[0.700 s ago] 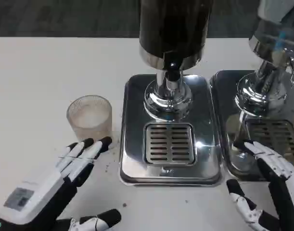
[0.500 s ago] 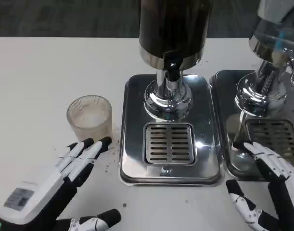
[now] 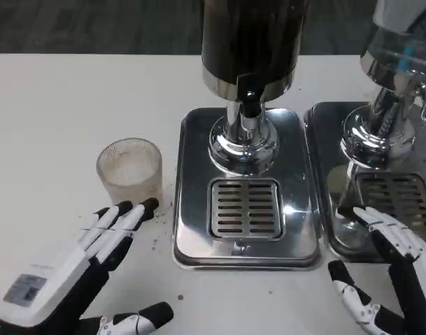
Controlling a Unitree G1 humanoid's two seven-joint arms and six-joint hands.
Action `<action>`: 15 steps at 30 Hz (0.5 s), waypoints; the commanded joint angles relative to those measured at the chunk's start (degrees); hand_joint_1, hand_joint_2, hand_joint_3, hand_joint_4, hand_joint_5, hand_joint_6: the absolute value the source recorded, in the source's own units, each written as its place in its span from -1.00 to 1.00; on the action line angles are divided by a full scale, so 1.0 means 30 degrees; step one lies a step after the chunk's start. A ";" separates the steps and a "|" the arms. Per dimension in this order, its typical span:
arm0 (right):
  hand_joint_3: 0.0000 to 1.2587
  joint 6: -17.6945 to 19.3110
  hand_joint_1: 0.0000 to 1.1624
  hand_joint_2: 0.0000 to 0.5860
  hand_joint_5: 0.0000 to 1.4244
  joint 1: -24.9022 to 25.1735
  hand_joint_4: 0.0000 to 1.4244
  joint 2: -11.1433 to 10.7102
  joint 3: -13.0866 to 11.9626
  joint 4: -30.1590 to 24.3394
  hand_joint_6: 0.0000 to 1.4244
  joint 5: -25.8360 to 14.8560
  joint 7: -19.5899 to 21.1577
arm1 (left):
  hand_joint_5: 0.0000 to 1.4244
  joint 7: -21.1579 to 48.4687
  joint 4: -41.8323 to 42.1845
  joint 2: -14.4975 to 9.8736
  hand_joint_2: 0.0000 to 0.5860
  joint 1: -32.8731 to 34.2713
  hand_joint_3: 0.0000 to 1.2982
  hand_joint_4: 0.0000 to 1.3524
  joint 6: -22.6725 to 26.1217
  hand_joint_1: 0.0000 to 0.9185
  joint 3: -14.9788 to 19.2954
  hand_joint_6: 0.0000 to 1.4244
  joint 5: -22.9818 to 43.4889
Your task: Grasp the cup under the faucet to collect the drink, then remove the cup.
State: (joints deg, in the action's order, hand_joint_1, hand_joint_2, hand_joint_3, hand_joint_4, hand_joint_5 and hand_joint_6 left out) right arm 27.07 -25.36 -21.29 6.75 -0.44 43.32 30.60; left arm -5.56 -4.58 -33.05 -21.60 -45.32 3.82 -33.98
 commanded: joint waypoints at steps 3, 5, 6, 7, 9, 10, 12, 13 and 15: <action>-0.60 -0.0257 -0.39 0.38 -0.71 0.0155 -0.72 0.0302 0.0086 -0.0336 -0.55 0.0065 -0.0232 | -1.00 -0.0655 -0.0322 -0.0070 -0.59 -0.0067 -1.00 -1.00 -0.0237 -1.00 0.0465 -1.00 0.0603; -0.60 -0.0452 -0.39 0.38 -0.71 0.0124 -0.72 0.0531 0.0221 -0.0478 -0.55 0.0237 -0.0206 | -1.00 -0.0664 -0.0653 -0.0219 -0.71 0.0213 -1.00 -1.00 -0.0435 -1.00 0.0588 -1.00 0.0921; -0.60 -0.0513 -0.39 0.39 -0.71 0.0069 -0.72 0.0605 0.0271 -0.0544 -0.55 0.0287 -0.0181 | -1.00 -0.0701 -0.0758 -0.0277 -0.73 0.0371 -1.00 -1.00 -0.0568 -1.00 0.0668 -1.00 0.1043; -0.60 -0.0556 -0.39 0.39 -0.71 0.0021 -0.72 0.0647 0.0302 -0.0599 -0.55 0.0317 -0.0164 | -1.00 -0.0771 -0.0829 -0.0290 -0.74 0.0526 -1.00 -1.00 -0.0685 -1.00 0.0766 -1.00 0.1119; -0.60 -0.0621 -0.39 0.40 -0.71 -0.0046 -0.72 0.0714 0.0358 -0.0640 -0.55 0.0339 -0.0130 | -1.00 -0.1029 -0.1041 -0.0231 -0.79 0.0789 -1.00 -1.00 -0.0982 -1.00 0.1003 -1.00 0.1220; -0.60 -0.0657 -0.39 0.40 -0.71 -0.0072 -0.72 0.0758 0.0394 -0.0659 -0.55 0.0358 -0.0115 | -1.00 -0.1279 -0.1215 -0.0169 -0.79 0.0950 -1.00 -1.00 -0.1181 -1.00 0.1171 -1.00 0.1292; -0.60 -0.0708 -0.39 0.40 -0.71 -0.0095 -0.72 0.0851 0.0461 -0.0666 -0.55 0.0399 -0.0073 | -1.00 -0.1697 -0.1582 -0.0079 -0.80 0.1240 -1.00 -1.00 -0.1509 -1.00 0.1433 -1.00 0.1470; -0.60 -0.0715 -0.38 0.41 -0.71 -0.0079 -0.72 0.0889 0.0481 -0.0636 -0.55 0.0394 -0.0062 | -1.00 -0.1819 -0.1773 -0.0032 -0.80 0.1393 -1.00 -1.00 -0.1619 -1.00 0.1509 -1.00 0.1575; -0.60 -0.0739 -0.38 0.41 -0.71 -0.0049 -0.72 0.0956 0.0533 -0.0601 -0.55 0.0402 -0.0054 | -1.00 -0.1994 -0.2169 0.0072 -0.81 0.1720 -1.00 -1.00 -0.1760 -1.00 0.1613 -1.00 0.1825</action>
State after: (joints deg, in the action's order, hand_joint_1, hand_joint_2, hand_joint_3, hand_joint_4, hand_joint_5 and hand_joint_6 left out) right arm 25.21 -25.22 -18.62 8.16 -2.08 44.04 30.02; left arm -10.32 -9.36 -33.23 -17.39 -49.56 8.04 -29.65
